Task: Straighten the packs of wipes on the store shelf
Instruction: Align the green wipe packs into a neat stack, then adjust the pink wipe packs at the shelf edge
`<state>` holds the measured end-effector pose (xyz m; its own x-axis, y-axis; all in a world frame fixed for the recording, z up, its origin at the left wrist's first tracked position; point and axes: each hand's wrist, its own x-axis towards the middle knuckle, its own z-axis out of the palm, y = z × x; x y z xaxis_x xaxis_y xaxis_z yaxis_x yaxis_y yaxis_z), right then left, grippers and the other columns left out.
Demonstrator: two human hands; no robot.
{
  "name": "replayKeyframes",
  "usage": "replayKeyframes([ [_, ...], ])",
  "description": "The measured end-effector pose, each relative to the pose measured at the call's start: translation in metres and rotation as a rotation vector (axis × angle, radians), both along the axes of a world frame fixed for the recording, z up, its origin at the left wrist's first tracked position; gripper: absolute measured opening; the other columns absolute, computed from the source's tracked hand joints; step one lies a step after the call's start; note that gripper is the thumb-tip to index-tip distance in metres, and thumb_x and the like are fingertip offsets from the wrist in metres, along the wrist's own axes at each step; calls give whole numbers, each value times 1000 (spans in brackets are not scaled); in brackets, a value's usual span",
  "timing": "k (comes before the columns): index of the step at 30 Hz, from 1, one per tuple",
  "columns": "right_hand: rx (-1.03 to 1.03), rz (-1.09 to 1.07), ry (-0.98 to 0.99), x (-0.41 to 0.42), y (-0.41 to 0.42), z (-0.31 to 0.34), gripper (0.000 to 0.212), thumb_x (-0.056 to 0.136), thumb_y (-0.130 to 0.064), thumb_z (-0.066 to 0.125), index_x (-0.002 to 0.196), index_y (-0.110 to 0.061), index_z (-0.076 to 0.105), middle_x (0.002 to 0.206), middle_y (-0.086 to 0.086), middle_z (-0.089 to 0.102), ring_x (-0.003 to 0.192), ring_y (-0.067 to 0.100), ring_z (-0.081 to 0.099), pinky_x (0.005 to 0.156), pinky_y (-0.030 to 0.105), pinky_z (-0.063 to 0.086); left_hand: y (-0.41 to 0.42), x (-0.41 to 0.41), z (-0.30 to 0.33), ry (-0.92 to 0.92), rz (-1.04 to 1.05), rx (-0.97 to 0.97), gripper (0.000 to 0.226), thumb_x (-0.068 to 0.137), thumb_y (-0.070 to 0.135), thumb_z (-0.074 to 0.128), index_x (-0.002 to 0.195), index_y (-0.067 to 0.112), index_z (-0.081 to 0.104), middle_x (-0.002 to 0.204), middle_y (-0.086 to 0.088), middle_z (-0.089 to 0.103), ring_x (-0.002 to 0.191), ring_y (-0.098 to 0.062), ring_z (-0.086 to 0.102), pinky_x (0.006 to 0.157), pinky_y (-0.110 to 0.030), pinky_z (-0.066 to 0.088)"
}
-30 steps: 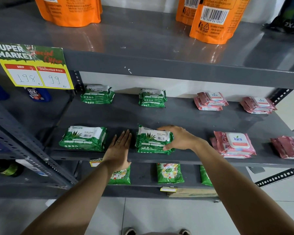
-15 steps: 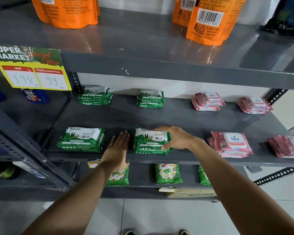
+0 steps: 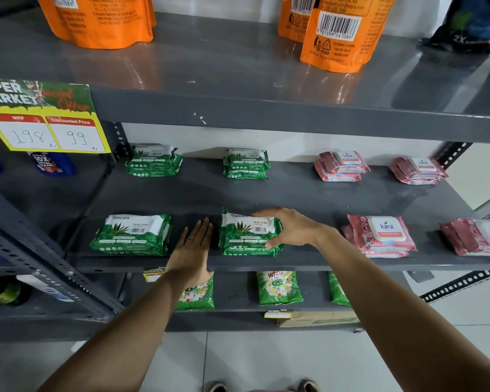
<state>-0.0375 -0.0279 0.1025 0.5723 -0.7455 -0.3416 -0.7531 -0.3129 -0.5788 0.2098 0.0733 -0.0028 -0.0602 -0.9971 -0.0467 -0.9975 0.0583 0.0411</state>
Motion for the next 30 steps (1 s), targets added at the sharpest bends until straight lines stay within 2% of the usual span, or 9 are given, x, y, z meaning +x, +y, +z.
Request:
replayKeyframes([
  [6, -10, -29, 0, -7, 1, -2, 96, 65, -33, 88, 144, -45, 33, 153, -8, 39, 142, 19, 33, 118, 51, 20, -3, 1, -4, 28, -30, -20, 121, 71, 53, 72, 148, 5, -8, 159, -9, -11, 145, -22, -9, 118, -41, -4],
  [9, -11, -110, -88, -16, 6, 3, 101, 61, -42, 88, 144, -46, 31, 154, -8, 35, 143, 18, 30, 119, 47, 23, -3, 5, -8, 41, -47, -34, 121, 69, 50, 76, 148, 4, -3, 158, -9, -6, 145, -23, -5, 118, -40, -3],
  [12, -93, -316, -255, -49, 10, 12, 94, 64, -39, 88, 144, -38, 38, 153, -6, 37, 139, 11, 32, 118, 40, 25, -3, 8, -11, 68, -62, -58, 110, 76, 41, 71, 148, 4, -4, 158, -7, -7, 145, -21, -7, 118, -41, -5],
  [14, -267, -422, -239, -90, 9, 14, 94, 57, -54, 85, 140, -36, 44, 148, -4, 43, 137, 15, 36, 118, 50, 23, -4, 7, -10, 85, -64, -49, 108, 77, 45, 66, 148, 5, -5, 157, -7, -10, 145, -20, -10, 118, -43, -3],
  [16, -374, -474, -64, -131, 6, 21, 99, 50, -65, 82, 139, -43, 43, 151, -5, 39, 145, 26, 24, 115, 67, 12, -6, 7, -9, 78, -63, -42, 109, 76, 52, 61, 148, 5, -6, 156, -6, -13, 145, -20, -10, 118, -43, -4],
  [18, -333, -542, 143, -163, 7, 30, 99, 59, -39, 88, 142, -49, 35, 160, -8, 21, 150, 27, -5, 109, 70, -9, -6, 8, -10, 72, -58, -33, 109, 76, 54, 60, 148, 6, -6, 156, -6, -13, 145, -20, -10, 118, -43, -5],
  [20, -270, -575, 305, -188, 8, 38, 107, 63, -23, 88, 144, -53, 26, 164, -9, 3, 148, 25, -20, 107, 70, -13, -6, 7, -10, 66, -55, -39, 111, 73, 53, 63, 149, 5, -3, 158, -7, -9, 145, -20, -6, 118, -43, -3],
  [26, -121, -501, 421, -209, 1, 31, 117, 62, -10, 87, 149, -46, 18, 164, -6, -5, 148, 26, -19, 110, 70, -8, -7, 5, -8, 19, -60, -49, 116, 57, 51, 79, 145, -1, 25, 154, -17, 25, 141, -30, 26, 113, -51, 19],
  [30, -126, -453, 424, -207, -6, 25, 107, 66, -3, 82, 147, -46, 27, 163, -8, 12, 150, 26, -10, 109, 70, -8, -5, 6, -7, 8, -68, -54, 117, 57, 53, 79, 146, -1, 24, 155, -17, 25, 141, -29, 25, 114, -51, 19],
])
